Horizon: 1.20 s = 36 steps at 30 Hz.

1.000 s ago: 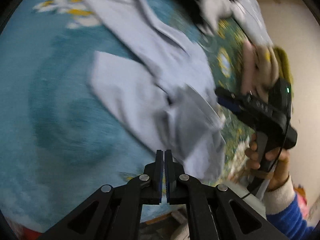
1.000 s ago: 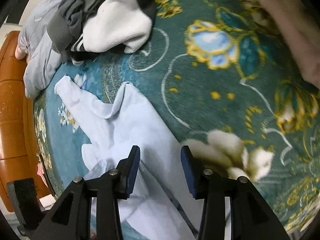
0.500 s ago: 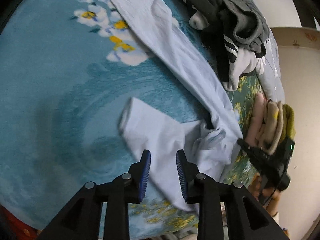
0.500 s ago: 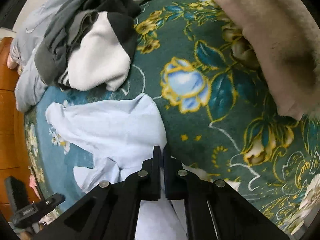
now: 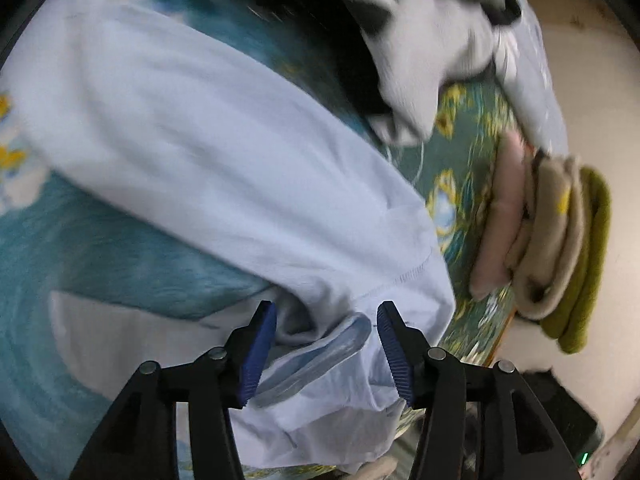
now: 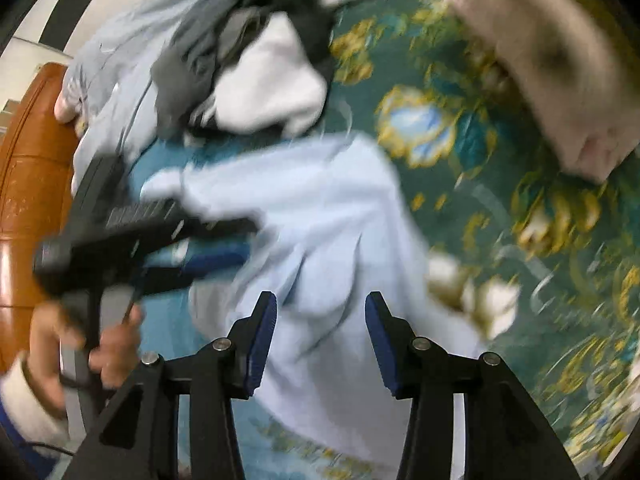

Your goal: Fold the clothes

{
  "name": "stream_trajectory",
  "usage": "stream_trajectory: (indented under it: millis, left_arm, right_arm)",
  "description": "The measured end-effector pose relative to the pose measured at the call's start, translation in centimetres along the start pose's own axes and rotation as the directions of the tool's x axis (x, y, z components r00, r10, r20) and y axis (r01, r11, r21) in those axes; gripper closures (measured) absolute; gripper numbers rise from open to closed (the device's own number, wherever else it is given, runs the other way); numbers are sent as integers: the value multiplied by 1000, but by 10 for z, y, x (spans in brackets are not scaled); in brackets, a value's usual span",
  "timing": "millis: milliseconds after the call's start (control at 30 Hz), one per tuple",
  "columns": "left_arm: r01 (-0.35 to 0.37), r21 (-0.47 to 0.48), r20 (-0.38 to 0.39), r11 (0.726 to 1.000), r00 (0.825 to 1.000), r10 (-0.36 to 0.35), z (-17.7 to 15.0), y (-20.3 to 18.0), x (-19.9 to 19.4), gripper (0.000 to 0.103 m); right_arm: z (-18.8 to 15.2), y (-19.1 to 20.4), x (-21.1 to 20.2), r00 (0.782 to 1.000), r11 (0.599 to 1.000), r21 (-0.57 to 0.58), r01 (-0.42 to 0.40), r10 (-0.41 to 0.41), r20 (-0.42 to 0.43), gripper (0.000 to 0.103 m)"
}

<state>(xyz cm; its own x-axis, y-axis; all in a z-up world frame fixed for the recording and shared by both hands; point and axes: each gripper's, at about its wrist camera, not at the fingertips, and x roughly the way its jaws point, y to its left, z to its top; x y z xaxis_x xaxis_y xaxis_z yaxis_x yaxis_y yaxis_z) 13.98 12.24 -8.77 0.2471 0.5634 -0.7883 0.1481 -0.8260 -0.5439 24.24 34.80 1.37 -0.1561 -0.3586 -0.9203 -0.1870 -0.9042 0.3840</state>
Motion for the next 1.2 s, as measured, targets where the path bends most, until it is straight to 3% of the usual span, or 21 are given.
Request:
stream_trajectory:
  millis: [133, 300, 333, 367, 400, 467, 500, 533, 633, 800, 933, 1067, 1200]
  left_arm:
    - [-14, 21, -13, 1000, 1000, 14, 1, -11, 14, 57]
    - [54, -72, 1, 996, 999, -54, 14, -6, 12, 58]
    - [64, -89, 9, 994, 998, -64, 17, -4, 11, 58]
    - [66, -88, 14, 994, 998, -65, 18, -5, 10, 61]
    - [64, -82, 15, 995, 998, -63, 19, -7, 10, 64]
    - [39, -66, 19, 997, 999, -37, 18, -11, 8, 83]
    - [29, -65, 22, 997, 999, -28, 17, -11, 7, 88]
    - [22, -71, 33, 997, 999, -20, 17, -10, 5, 94]
    - [53, -105, 78, 993, 996, -45, 15, -9, -4, 98]
    - [49, -90, 162, 995, 986, -34, 10, -14, -29, 99]
    - [113, -100, 271, 989, 959, -83, -2, -3, -77, 99]
    - [153, -95, 418, 984, 903, -100, -19, 14, -145, 99]
    - [114, -79, 532, 990, 845, -55, -39, 36, -210, 99]
  right_arm:
    - [-17, -6, 26, 997, 993, 111, -44, 50, -59, 56]
    - [-15, -11, 40, 995, 971, 222, -88, 98, -35, 59]
    - [-14, -12, 40, 994, 967, 238, -91, 102, -35, 67]
    - [-13, -13, 41, 994, 963, 253, -95, 107, -35, 98]
    - [-12, -15, 40, 992, 956, 272, -113, 124, -24, 98]
    - [-11, -17, 32, 991, 954, 275, -122, 130, -11, 98]
    - [-13, -18, 23, 992, 957, 260, -125, 129, 3, 99]
    - [-14, -20, 15, 993, 963, 242, -120, 120, 13, 99]
    - [-22, -34, -18, 996, 976, 201, -86, 76, 54, 99]
    - [-35, -92, -78, 988, 964, 261, 49, -85, 129, 99]
    - [-42, -139, -114, 967, 928, 348, 133, -198, 157, 99]
    - [-44, -159, -137, 951, 907, 394, 149, -241, 194, 99]
    - [-35, -141, -145, 945, 920, 372, 124, -224, 239, 99]
